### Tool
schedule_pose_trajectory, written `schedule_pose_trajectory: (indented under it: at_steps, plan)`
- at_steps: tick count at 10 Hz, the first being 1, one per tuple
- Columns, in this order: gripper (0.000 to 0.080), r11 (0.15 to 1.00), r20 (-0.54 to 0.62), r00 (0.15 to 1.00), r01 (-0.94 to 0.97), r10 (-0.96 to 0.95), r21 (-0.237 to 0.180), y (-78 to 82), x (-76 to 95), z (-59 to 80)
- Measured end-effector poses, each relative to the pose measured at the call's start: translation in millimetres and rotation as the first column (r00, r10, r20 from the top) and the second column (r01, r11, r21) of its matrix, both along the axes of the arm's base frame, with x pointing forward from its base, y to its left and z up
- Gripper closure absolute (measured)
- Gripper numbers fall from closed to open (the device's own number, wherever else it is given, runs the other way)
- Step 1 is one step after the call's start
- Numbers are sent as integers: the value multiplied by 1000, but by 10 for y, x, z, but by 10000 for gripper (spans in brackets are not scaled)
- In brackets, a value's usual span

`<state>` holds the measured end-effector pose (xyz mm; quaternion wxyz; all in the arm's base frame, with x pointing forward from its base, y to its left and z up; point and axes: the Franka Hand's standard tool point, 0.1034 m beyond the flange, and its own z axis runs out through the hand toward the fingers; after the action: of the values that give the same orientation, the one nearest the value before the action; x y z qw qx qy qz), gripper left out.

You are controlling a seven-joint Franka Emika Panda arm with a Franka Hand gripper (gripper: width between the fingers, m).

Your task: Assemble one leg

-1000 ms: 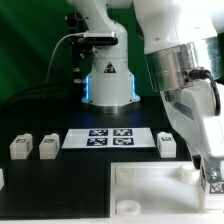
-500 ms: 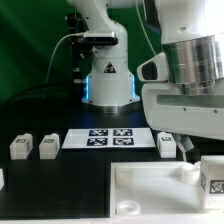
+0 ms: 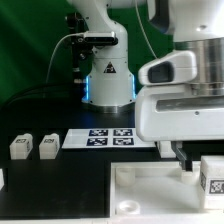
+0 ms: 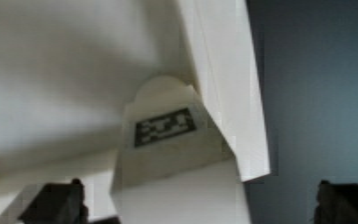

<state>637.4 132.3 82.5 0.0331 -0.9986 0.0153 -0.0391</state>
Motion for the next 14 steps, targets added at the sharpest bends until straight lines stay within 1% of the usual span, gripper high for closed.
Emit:
schedule_pose_trajectory:
  at_steps: [1, 2, 3, 4, 6, 7, 8, 9, 10, 11, 12, 13, 14]
  plan:
    - [150, 1000, -1, 1000, 7, -7, 4, 10, -2, -6]
    - [253, 1000, -1, 1000, 15, -15, 5, 5, -1, -7]
    - [391, 998, -4, 998, 55, -55, 7, 0, 0, -8]
    - [485, 987, -10, 987, 158, -158, 10, -46, 10, -8]
    - [486, 944, -23, 944, 329, -329, 20, -70, 14, -10]
    - [486, 871, -41, 871, 491, -490, 31, -98, 17, -12]
    - [486, 824, -49, 825, 565, -563, 47, -128, 25, -18]
    - [486, 702, -75, 706, 708, -704, 75, -175, 24, -32]
    - [486, 550, -111, 558, 830, -823, 93, -196, -5, -37]
    - [486, 424, -139, 432, 902, -891, 86, -175, -26, -32]
    - [486, 354, -156, 364, 931, -918, 85, -180, -28, -34]
    - [486, 205, -193, 218, 975, -957, 82, -192, -38, -36]
    - [486, 152, -203, 163, 986, -965, 69, -181, -45, -34]
